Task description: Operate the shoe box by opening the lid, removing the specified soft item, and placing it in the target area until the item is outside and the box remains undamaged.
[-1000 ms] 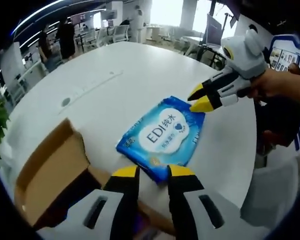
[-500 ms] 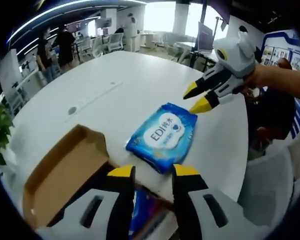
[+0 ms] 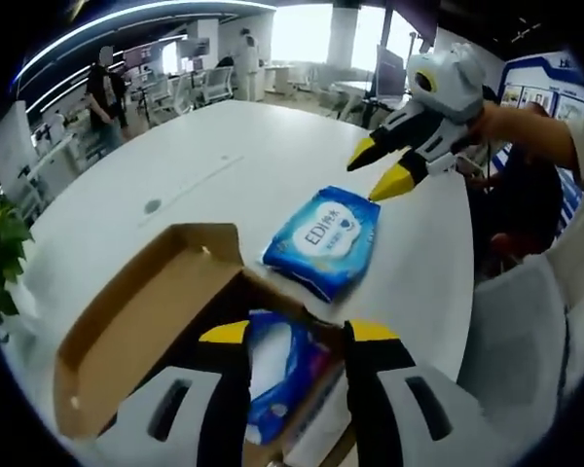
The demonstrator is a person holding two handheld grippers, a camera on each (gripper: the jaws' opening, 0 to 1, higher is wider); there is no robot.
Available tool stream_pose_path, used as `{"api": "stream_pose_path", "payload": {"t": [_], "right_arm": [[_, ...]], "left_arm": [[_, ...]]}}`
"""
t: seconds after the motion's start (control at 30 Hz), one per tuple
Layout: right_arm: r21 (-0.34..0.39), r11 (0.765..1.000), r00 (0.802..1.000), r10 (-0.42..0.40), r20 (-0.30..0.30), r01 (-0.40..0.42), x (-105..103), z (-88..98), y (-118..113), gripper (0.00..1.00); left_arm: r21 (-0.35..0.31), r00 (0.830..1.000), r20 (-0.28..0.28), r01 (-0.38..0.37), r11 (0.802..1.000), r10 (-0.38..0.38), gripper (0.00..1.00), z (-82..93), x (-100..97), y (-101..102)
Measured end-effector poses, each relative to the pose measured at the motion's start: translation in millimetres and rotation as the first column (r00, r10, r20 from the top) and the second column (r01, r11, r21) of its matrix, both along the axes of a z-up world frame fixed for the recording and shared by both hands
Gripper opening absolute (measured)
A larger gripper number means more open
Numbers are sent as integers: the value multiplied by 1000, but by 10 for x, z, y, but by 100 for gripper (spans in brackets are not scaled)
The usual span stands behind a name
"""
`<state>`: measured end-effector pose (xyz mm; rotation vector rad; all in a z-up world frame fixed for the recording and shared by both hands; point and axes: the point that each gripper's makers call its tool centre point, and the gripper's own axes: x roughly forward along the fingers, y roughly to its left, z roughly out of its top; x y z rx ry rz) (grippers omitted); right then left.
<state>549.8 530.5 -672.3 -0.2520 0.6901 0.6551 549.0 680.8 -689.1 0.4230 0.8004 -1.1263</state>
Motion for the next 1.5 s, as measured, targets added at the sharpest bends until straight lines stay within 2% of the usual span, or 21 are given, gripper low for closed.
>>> {"api": "stream_pose_path", "payload": {"t": [0.33, 0.6, 0.87, 1.23, 1.5], "right_arm": [[8, 995, 994, 96, 49, -96, 136, 181, 414, 29], [4, 986, 984, 164, 70, -165, 200, 220, 722, 28], [-19, 970, 966, 244, 80, -243, 218, 157, 1018, 26], [-21, 952, 949, 307, 75, -307, 251, 48, 1326, 21], [-60, 938, 938, 344, 53, -341, 283, -173, 1477, 16]], "left_arm": [[39, 1000, -9, -1, 999, 2, 36, -125, 37, 323], [56, 1000, -30, 11, 998, -9, 35, -214, 23, 483], [69, 998, -24, 63, 996, -61, 29, -290, -39, 494], [76, 993, -9, 121, 990, -120, 24, -359, -27, 420], [97, 983, -9, 185, 978, -185, 21, -456, -36, 348]]}}
